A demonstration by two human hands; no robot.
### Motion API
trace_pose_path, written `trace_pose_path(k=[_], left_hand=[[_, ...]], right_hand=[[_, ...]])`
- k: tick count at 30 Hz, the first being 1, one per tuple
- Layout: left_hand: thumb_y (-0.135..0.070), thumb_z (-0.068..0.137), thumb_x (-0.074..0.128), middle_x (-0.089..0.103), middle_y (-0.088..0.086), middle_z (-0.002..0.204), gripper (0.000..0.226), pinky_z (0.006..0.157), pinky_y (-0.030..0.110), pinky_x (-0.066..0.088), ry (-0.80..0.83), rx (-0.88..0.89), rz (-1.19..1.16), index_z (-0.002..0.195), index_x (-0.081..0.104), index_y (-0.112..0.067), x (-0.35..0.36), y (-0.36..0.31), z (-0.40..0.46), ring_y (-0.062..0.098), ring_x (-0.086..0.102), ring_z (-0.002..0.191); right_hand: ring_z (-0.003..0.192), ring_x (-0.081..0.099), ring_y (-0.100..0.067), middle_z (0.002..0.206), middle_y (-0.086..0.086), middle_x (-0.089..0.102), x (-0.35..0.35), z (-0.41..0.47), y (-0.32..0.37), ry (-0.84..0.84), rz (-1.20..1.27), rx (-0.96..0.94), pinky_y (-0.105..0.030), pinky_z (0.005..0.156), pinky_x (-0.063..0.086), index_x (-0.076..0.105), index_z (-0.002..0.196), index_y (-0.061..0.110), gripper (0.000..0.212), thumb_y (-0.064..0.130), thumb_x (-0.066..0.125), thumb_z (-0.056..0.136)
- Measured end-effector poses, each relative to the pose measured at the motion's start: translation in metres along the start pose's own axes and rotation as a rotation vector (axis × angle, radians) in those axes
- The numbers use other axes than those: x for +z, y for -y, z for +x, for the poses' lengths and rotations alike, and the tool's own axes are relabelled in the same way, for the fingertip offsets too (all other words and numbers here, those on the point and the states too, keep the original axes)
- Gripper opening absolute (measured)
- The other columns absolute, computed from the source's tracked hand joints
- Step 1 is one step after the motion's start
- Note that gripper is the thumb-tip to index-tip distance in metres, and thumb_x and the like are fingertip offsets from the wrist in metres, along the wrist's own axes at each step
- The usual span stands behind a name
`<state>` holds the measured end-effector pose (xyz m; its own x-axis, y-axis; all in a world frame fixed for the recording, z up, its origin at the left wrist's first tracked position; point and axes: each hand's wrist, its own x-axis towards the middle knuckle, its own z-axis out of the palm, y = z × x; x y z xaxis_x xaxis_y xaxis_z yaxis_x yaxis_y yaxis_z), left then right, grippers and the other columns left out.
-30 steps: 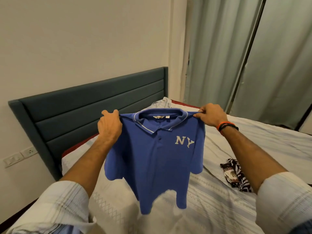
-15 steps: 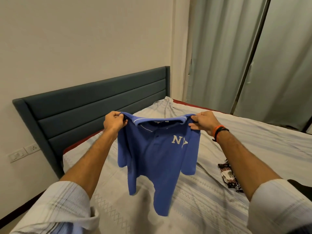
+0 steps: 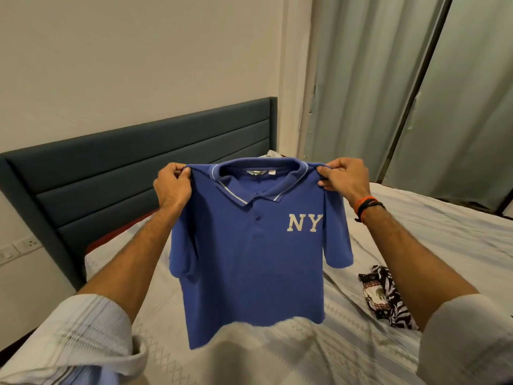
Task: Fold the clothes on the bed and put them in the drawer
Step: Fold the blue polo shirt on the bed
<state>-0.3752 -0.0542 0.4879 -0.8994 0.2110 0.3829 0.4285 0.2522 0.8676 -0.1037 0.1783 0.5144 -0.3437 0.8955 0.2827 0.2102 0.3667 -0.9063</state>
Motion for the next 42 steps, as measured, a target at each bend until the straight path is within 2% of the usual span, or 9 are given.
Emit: trace_pose_path(k=[7,10,13,21,25,29,33,38,42], left_hand=[[-0.017,0.097,0.058,0.070,0.019,0.113,0.022,0.092,0.038,0.045,0.211,-0.129,0.180,0.109,0.071,-0.004,0.097,0.053,0.065,0.037,0.061,0.110],[-0.015,0.096,0.060,0.070,0.019,0.110,0.020,0.092,0.038,0.046,0.295,-0.133,0.199,0.108,0.071,-0.003,0.130,0.065,0.101,0.037,0.062,0.108],[-0.015,0.095,0.061,0.072,0.017,0.109,0.019,0.094,0.036,0.046,0.307,-0.080,0.152,0.107,0.072,-0.005,0.156,0.059,0.143,0.035,0.063,0.107],[-0.013,0.098,0.057,0.070,0.012,0.110,0.019,0.083,0.025,0.044,0.202,0.093,-0.068,0.112,0.069,-0.006,0.171,0.014,0.189,0.021,0.063,0.099],[-0.012,0.099,0.056,0.069,0.008,0.114,0.020,0.086,0.022,0.046,0.162,0.139,-0.124,0.115,0.068,-0.007,0.146,0.015,0.162,0.014,0.061,0.100],[-0.007,0.095,0.059,0.071,0.004,0.114,0.020,0.094,0.035,0.054,0.182,0.096,-0.173,0.111,0.070,-0.011,0.110,0.051,0.113,0.017,0.066,0.104],[-0.001,0.093,0.059,0.069,0.005,0.114,0.023,0.094,0.025,0.048,0.237,0.073,-0.080,0.112,0.070,-0.008,0.066,0.108,0.031,0.017,0.064,0.104],[0.002,0.092,0.061,0.071,0.012,0.110,0.021,0.090,0.025,0.043,0.398,-0.055,0.161,0.110,0.070,-0.001,0.008,0.211,-0.084,0.025,0.065,0.101],[0.003,0.092,0.059,0.071,0.015,0.115,0.020,0.092,0.025,0.042,0.517,-0.207,0.282,0.108,0.071,0.002,-0.023,0.282,-0.148,0.032,0.065,0.107]], right_hand=[[0.073,0.073,-0.027,0.083,-0.015,0.075,0.064,0.076,-0.074,0.135,-0.233,0.222,-0.037,0.072,0.062,0.068,0.076,0.009,0.017,0.018,0.070,0.090],[0.081,0.065,-0.026,0.080,-0.010,0.071,0.086,0.109,-0.096,0.185,-0.373,0.232,-0.032,0.073,0.050,0.072,0.085,0.006,0.013,0.017,0.067,0.091],[0.087,0.057,-0.023,0.089,-0.007,0.066,0.098,0.143,-0.093,0.088,-0.364,0.172,-0.031,0.076,0.043,0.070,0.096,0.009,0.012,0.018,0.065,0.093],[0.090,0.066,-0.021,0.096,-0.002,0.071,0.085,0.181,-0.056,-0.154,-0.150,-0.107,-0.033,0.081,0.054,0.069,0.095,0.016,0.005,0.014,0.064,0.093],[0.087,0.064,-0.016,0.098,-0.002,0.071,0.069,0.140,-0.046,-0.164,-0.128,-0.214,-0.015,0.076,0.050,0.069,0.099,0.013,0.007,0.012,0.065,0.094],[0.087,0.066,-0.017,0.094,0.001,0.071,0.058,0.068,-0.069,-0.121,-0.130,-0.284,-0.026,0.077,0.053,0.071,0.096,0.011,0.007,0.010,0.067,0.090],[0.080,0.067,-0.017,0.088,-0.003,0.073,0.061,-0.028,-0.117,-0.065,-0.103,-0.286,-0.020,0.070,0.051,0.072,0.091,0.009,0.007,0.014,0.070,0.088],[0.076,0.068,-0.017,0.080,0.001,0.072,0.074,-0.160,-0.200,0.071,-0.198,-0.029,-0.029,0.068,0.053,0.073,0.085,0.012,0.006,0.010,0.077,0.080],[0.077,0.065,-0.015,0.081,0.001,0.070,0.086,-0.240,-0.244,0.228,-0.301,0.114,-0.020,0.072,0.051,0.074,0.087,0.010,0.008,0.008,0.077,0.080]])
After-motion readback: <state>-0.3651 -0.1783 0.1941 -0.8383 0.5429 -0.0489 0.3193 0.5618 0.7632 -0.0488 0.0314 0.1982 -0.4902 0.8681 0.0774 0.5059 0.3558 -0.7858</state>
